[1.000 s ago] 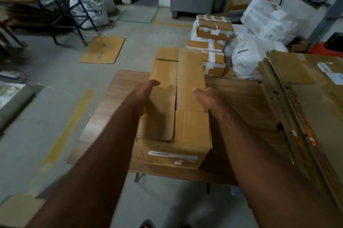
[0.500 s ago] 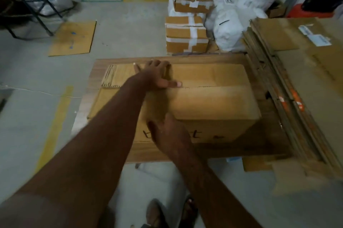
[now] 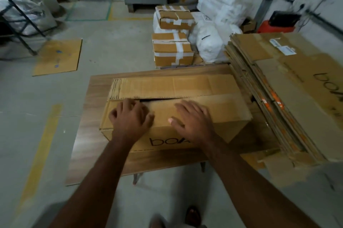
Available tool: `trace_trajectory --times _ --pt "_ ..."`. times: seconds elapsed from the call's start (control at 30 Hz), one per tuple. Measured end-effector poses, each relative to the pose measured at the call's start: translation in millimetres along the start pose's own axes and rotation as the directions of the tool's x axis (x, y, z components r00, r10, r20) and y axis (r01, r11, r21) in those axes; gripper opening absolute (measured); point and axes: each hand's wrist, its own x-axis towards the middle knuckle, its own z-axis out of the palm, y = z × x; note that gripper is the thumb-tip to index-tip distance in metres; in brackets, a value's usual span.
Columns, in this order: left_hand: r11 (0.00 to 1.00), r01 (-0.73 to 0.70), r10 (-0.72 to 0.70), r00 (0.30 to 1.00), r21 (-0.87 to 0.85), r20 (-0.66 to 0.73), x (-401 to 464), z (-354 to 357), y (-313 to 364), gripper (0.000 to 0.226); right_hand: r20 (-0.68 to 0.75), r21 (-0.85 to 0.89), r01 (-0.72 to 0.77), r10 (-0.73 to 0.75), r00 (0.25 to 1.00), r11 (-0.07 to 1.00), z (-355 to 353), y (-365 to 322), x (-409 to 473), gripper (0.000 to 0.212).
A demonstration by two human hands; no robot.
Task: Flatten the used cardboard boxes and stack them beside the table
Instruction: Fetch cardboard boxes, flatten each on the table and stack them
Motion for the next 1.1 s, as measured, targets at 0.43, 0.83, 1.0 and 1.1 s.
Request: trace_trajectory --times 0.43,0.83,1.0,1.1 --pt "0.989 0.02 -0.042 0.988 0.146 0.152 2 2 -5 0.069 -0.033 -0.161 0.0 -0.005 0.999 0.987 -7 -11 47 0.032" --pt "0.942 0.335 -0.335 0.942 -0.004 0.0 16 16 -5 0.093 -0.401 -0.322 0.32 -0.434 0.807 0.891 22 14 115 0.026" --pt "0.807 0.572 -0.57 0.819 0.142 -0.062 50 6 18 0.085 -0.555 -0.225 0.313 -0.386 0.737 0.923 21 12 122 0.022" --pt "0.745 0.572 -0.589 0.806 0.345 -0.063 64 -4 38 0.061 -0.544 -0.207 0.326 -0.385 0.745 0.923 20 16 119 0.019"
